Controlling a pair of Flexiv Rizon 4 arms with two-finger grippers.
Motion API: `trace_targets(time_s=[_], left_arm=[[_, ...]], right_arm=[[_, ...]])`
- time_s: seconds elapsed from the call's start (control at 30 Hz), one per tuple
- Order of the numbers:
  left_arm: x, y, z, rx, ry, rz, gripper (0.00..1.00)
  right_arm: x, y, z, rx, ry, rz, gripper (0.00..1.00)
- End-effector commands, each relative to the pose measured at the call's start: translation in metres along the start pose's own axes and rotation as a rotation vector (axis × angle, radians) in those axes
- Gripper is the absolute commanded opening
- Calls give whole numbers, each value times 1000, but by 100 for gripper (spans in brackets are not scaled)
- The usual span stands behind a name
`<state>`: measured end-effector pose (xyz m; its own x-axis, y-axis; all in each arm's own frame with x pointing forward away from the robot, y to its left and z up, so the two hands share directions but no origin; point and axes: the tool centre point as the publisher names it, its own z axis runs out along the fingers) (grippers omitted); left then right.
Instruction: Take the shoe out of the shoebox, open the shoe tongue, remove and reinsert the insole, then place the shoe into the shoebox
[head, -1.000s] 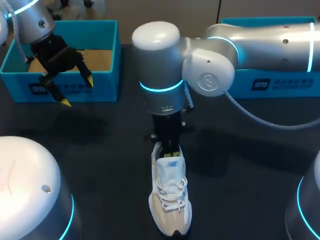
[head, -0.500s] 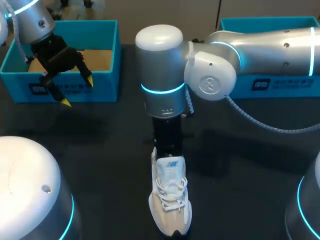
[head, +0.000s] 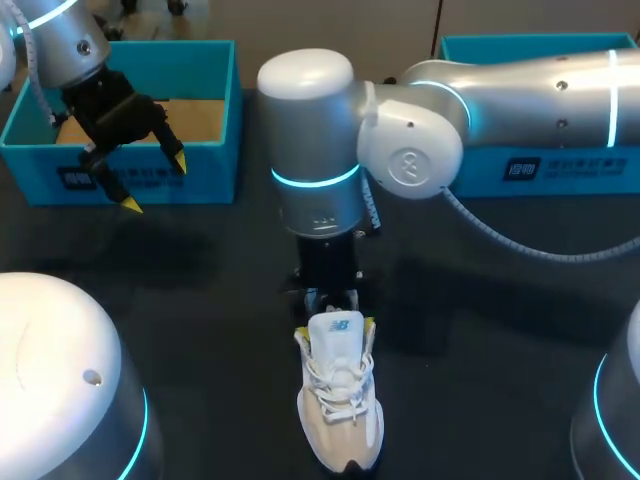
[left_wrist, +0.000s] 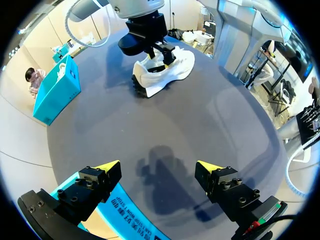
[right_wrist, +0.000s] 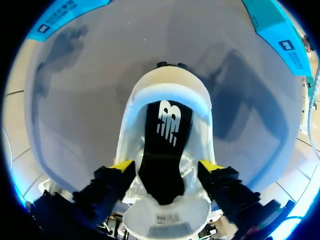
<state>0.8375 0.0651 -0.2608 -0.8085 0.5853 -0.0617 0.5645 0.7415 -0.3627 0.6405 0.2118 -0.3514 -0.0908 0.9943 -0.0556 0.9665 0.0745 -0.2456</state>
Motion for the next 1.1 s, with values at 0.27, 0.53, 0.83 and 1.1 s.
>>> trace_targets(time_s=[0.27, 0.53, 0.83, 1.1], left_arm=[[0, 0, -1, -3, 1, 0, 100], [0, 0, -1, -3, 1, 0, 100], [0, 0, -1, -3, 1, 0, 100], [0, 0, -1, -3, 1, 0, 100]], right_arm=[[3, -4, 0, 7, -2, 11, 100], [4, -12, -10, -5, -18, 19, 100], [2, -32, -24, -15, -28, 38, 100], [8, -55, -34, -10, -28, 61, 84]])
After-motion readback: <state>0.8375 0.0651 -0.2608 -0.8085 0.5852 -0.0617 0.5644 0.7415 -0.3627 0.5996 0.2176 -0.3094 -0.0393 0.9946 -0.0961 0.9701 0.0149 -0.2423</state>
